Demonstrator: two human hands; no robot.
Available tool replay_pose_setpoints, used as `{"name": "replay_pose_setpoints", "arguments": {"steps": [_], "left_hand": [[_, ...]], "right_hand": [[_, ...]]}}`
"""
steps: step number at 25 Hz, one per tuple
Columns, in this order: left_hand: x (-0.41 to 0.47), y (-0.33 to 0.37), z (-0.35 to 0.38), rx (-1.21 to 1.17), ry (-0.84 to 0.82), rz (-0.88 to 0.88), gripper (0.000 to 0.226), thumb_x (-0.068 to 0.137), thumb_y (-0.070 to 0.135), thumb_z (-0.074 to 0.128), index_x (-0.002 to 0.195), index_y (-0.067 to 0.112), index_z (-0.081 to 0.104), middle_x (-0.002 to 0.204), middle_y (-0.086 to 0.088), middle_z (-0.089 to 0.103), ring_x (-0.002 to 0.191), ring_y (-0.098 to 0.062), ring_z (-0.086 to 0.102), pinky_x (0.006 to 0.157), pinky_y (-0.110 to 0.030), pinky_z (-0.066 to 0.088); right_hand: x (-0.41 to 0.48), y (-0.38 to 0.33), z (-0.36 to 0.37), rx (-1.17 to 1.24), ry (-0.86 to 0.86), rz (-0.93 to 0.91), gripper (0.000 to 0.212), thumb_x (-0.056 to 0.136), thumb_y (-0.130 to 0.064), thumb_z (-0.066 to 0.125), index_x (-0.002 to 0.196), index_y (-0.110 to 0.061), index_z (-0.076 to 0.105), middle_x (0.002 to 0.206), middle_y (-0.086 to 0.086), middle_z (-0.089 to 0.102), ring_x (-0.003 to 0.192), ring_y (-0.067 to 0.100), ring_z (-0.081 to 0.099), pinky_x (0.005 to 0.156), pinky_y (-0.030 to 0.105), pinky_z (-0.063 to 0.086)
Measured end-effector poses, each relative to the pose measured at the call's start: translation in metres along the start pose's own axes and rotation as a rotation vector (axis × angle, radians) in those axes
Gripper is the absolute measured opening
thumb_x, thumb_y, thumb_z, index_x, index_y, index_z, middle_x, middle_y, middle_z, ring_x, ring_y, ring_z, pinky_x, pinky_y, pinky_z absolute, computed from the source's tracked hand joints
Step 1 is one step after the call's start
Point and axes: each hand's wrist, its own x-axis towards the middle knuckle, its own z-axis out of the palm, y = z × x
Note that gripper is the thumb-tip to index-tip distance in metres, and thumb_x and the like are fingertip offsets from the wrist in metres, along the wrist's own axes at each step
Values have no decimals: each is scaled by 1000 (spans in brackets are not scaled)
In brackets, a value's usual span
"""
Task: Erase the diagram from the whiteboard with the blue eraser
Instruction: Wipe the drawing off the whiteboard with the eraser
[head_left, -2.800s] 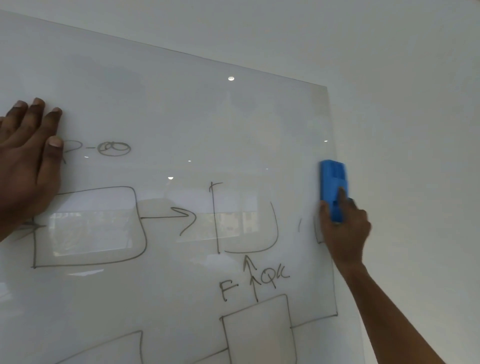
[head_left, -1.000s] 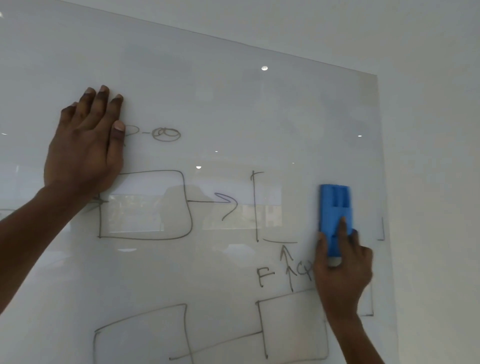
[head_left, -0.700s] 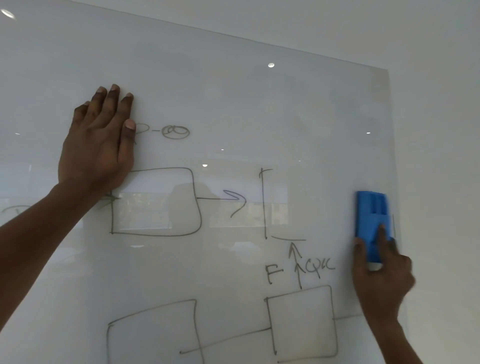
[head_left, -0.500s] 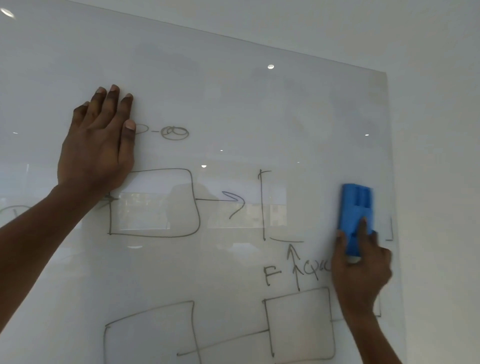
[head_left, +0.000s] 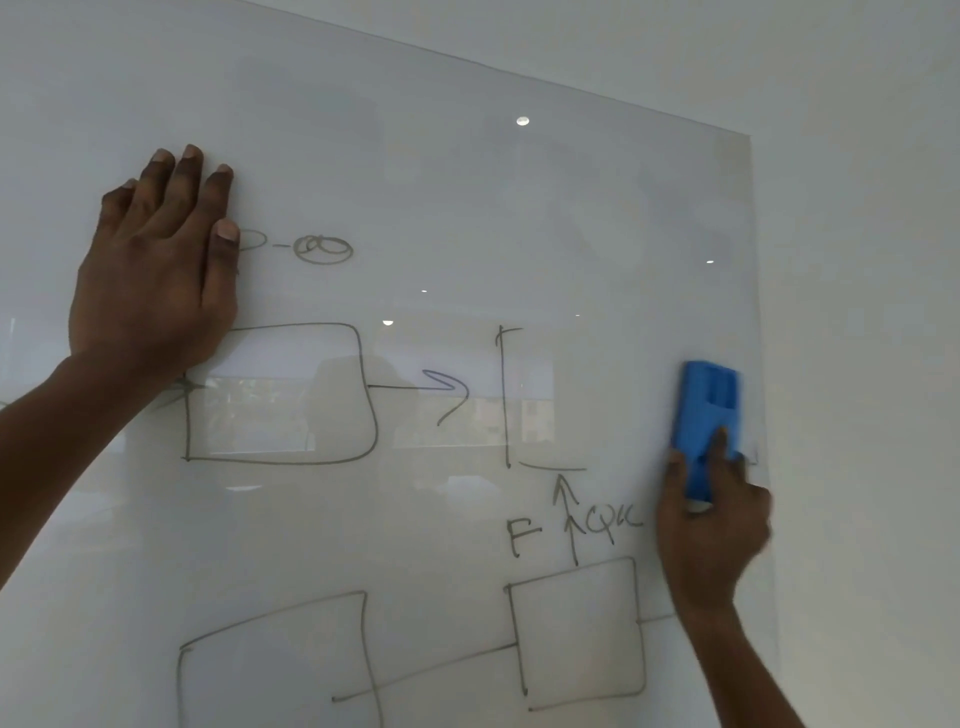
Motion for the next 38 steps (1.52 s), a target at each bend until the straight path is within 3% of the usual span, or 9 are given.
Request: {"name": "replay_pose_setpoints", "arguments": {"steps": [5,10,13,20,22,26,28,35,38], "left_hand": [[0,-11,5,-51,7,4,56,120,42,20,173,22,22,179,17,7,161,7,-5,131,-18,-6],[4,-34,32,-17,78,22,56,120,42,21,176,36,20,177,30,-3,166,0,0,135,-26,-1],[4,-59,62,8,70,11,56,119,44,23,175,40,23,182,21,7,170,-10,8,138,-34,7],[5,-114,121,-13,-92,1,63,112,49,22,174,39,29,183,10,19,170,-18,16,138,-37,10],[6,-117,120,-36,-83,-1,63,112,49,21,173,39,29,183,10,19,170,-18,16,138,-38,10],[4,-88,94,-47,17,9,61,115,48,22,174,38,26,183,12,15,171,-17,13,138,-33,6],[4,-74,82,-59,51,8,59,116,47,23,175,38,25,183,14,14,171,-16,12,139,-34,7],[3,-47,49,-95,73,34,56,119,44,22,175,41,21,182,21,5,170,-9,6,139,-40,10],[2,-34,33,-103,58,39,55,119,43,22,174,43,17,180,26,-1,168,-4,1,138,-33,2]], "right_hand": [[-32,10,-7,-12,-219,-568,57,96,-29,68,147,-8,54,131,18,63,91,23,54,76,27,48],[26,56,-17,-63,42,139,52,100,-29,62,144,-4,55,104,28,69,80,48,61,73,54,54],[38,41,-9,-33,37,232,51,100,-22,66,146,-5,54,104,27,68,84,49,62,75,54,54],[-23,6,-5,9,-197,-607,54,98,-31,66,145,-9,54,128,19,64,92,21,53,82,20,42],[-3,26,-10,-42,-113,-482,53,96,-28,68,143,-7,58,124,22,66,89,28,56,78,27,45],[33,32,-4,2,98,239,52,98,-29,63,144,-6,56,105,24,70,85,44,58,73,40,44],[35,13,8,-11,109,318,50,100,-25,65,145,-8,55,106,23,70,87,40,53,72,36,35],[-37,-78,31,75,-209,-775,57,102,-33,64,151,-12,46,129,20,62,89,26,54,77,35,51],[-13,-59,24,11,-174,-740,56,101,-30,66,150,-10,48,127,22,64,88,31,56,73,42,54]]}}
